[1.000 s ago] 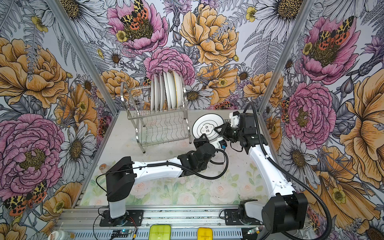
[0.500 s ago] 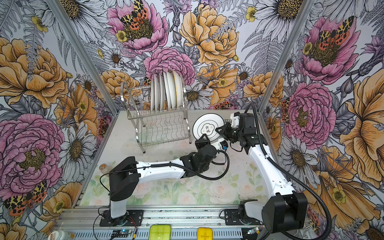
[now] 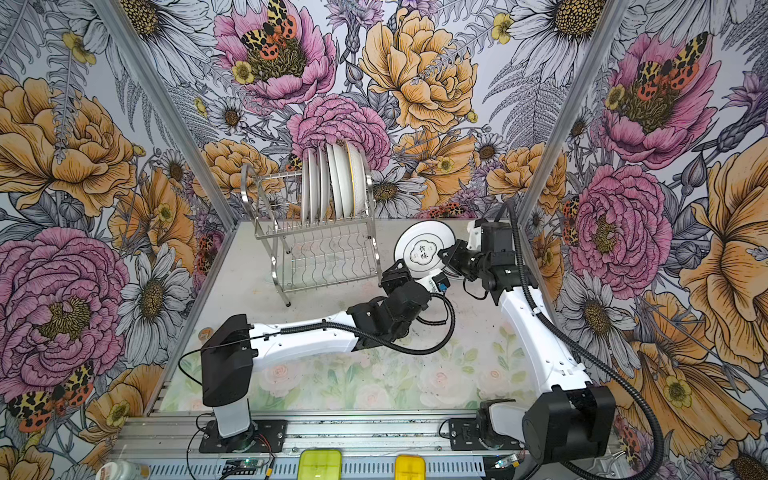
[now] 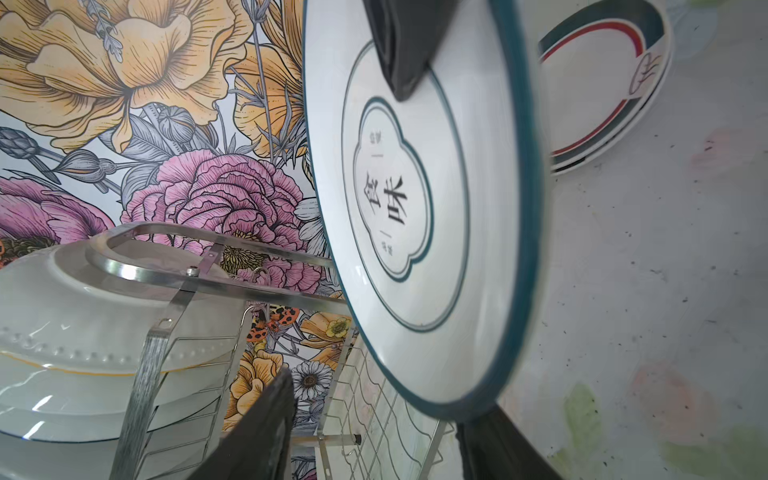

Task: Unload the plates from the dish rack
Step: 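Open the left gripper and return it to the rack while the right carries the plate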

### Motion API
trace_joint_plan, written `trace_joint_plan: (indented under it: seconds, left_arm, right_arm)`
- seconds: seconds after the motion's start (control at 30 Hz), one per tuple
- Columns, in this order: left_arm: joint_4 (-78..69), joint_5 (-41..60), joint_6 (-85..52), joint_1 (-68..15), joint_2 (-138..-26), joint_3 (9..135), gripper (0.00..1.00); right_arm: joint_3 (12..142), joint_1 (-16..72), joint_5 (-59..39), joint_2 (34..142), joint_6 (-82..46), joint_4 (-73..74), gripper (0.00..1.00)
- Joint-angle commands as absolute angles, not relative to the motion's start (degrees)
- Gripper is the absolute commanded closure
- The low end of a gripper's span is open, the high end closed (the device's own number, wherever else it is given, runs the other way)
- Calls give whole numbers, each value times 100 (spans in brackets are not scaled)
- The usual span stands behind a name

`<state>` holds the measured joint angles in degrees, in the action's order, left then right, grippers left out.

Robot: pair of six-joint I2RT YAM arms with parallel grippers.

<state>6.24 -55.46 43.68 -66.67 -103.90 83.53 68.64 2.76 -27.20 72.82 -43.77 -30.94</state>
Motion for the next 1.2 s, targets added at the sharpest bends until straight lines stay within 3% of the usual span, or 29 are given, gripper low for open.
trace_joint_plan:
  seconds: [0.0,0.07,0.13,0.4,0.67,1.17]
  left_arm:
    - [1435,-5269,3500,-6468,-9876,8681,36]
    - [1735,-5248,3238,-6350,-9783,8732,24]
    - [1802,-5247,3081,-6239,-9633,8640,20]
    - [2336,-4697,2155,-5672,-8765,8326,17]
    - [2824,-3350,816,-4671,-7628,7879,12]
    - [3068,-2177,-561,-3470,-6832,7341,7]
  right_arm:
    - [7213,-17,-2401,7431,-4250,-2901,100]
    - [7312,-195,-2388,7505,-4280,-2900,100]
    - [7397,-350,-2322,7614,-4289,-2896,100]
    - [7370,-705,-1965,8041,-4507,-2293,100]
    - [7153,-943,-1628,8695,-4837,-1648,100]
    - [6991,-1046,-1241,10150,-5330,-801,100]
